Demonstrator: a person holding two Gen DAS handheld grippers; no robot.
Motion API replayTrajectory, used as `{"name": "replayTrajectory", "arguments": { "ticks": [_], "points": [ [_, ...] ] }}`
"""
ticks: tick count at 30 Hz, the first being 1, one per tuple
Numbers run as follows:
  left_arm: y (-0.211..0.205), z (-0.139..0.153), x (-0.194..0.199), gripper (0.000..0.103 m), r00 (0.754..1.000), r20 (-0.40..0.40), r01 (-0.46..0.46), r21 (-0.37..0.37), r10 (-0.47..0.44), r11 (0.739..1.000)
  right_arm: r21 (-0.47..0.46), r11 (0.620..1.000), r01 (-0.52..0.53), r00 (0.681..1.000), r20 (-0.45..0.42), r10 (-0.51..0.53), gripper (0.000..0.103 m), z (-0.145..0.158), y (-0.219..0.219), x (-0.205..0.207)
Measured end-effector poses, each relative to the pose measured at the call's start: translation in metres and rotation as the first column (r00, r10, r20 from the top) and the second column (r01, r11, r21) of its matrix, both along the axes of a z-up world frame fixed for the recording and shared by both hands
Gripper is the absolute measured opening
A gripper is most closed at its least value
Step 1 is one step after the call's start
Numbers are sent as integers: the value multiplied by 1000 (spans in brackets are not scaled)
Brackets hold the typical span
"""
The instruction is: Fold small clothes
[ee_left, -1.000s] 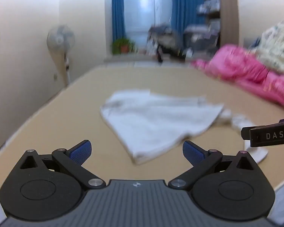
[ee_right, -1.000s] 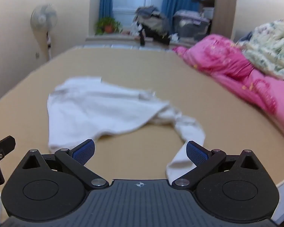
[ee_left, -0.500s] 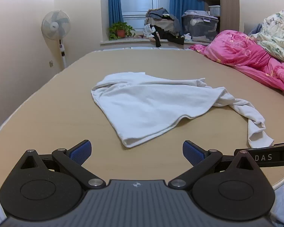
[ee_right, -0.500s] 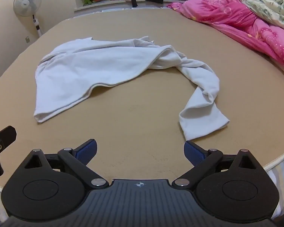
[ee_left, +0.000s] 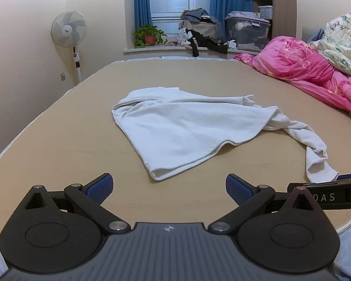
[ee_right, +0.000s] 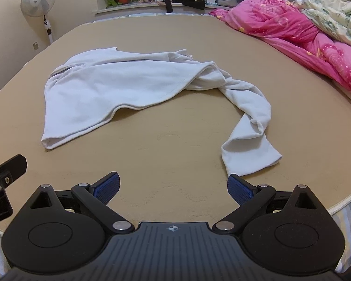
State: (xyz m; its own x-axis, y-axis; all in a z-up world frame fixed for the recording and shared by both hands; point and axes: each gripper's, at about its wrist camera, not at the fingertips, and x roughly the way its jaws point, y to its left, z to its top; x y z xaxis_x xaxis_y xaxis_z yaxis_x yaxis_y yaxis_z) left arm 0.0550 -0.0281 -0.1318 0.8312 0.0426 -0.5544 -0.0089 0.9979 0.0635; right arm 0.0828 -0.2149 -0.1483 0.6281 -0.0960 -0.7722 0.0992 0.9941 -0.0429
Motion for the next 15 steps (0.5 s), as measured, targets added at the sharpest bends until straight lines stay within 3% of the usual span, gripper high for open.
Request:
{"name": "replayTrajectory", "arguments": {
  "ticks": [15],
  "points": [
    [1, -2, 1, 103, 1000, 5, -6, -3, 6, 1000, -19, 1000, 0, 1000, 5, 0, 98, 0, 4, 1]
  ]
}}
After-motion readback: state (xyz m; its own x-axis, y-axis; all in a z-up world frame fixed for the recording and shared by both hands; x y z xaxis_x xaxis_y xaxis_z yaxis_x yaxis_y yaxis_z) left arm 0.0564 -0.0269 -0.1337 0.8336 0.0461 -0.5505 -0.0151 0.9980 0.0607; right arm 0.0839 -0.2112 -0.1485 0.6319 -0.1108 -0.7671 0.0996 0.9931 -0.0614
